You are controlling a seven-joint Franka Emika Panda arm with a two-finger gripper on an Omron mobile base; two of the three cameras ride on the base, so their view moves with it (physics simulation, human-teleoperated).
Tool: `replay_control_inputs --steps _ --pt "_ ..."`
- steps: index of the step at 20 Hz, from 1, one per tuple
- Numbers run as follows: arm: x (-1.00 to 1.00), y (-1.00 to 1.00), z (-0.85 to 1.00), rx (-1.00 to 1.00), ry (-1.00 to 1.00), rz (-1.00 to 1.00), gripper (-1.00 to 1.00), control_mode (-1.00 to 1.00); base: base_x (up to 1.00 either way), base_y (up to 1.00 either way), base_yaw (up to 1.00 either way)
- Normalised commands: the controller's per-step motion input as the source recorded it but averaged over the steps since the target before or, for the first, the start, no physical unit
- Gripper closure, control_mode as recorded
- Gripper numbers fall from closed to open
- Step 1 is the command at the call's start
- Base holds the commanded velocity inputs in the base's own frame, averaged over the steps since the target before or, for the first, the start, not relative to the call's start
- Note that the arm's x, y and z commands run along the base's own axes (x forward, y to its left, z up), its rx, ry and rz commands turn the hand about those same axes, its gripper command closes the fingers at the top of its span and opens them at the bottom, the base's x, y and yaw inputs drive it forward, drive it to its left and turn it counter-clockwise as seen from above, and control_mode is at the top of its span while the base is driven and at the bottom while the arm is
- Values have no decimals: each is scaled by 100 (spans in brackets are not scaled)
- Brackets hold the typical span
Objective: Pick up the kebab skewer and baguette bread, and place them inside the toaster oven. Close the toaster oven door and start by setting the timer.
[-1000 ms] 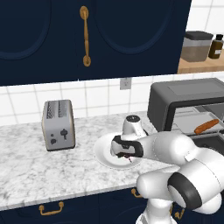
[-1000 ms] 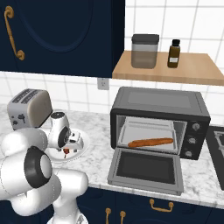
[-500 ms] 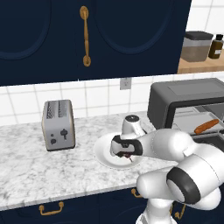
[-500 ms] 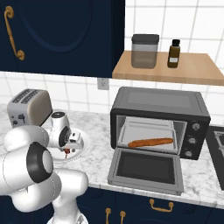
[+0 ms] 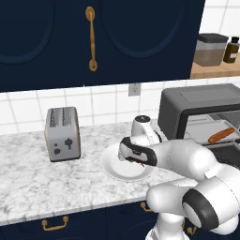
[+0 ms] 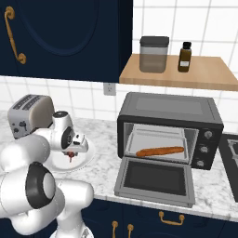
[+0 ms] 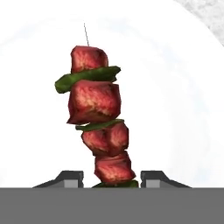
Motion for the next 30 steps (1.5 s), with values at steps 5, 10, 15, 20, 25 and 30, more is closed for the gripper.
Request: replay_control_inputs --steps 5,10,15,20,25,30 --pt "-15 -8 75 0 -1 0 100 -100 0 0 0" --pt "-39 -30 84 2 0 -3 100 -100 0 0 0" --pt "-46 -39 75 4 -2 -9 100 -100 0 0 0" --pt "-53 -60 44 7 -6 -21 100 -100 0 0 0" --pt "-41 -65 29 10 -9 -33 100 -100 0 0 0" --pt "-19 -62 19 15 -11 -32 100 -100 0 0 0"
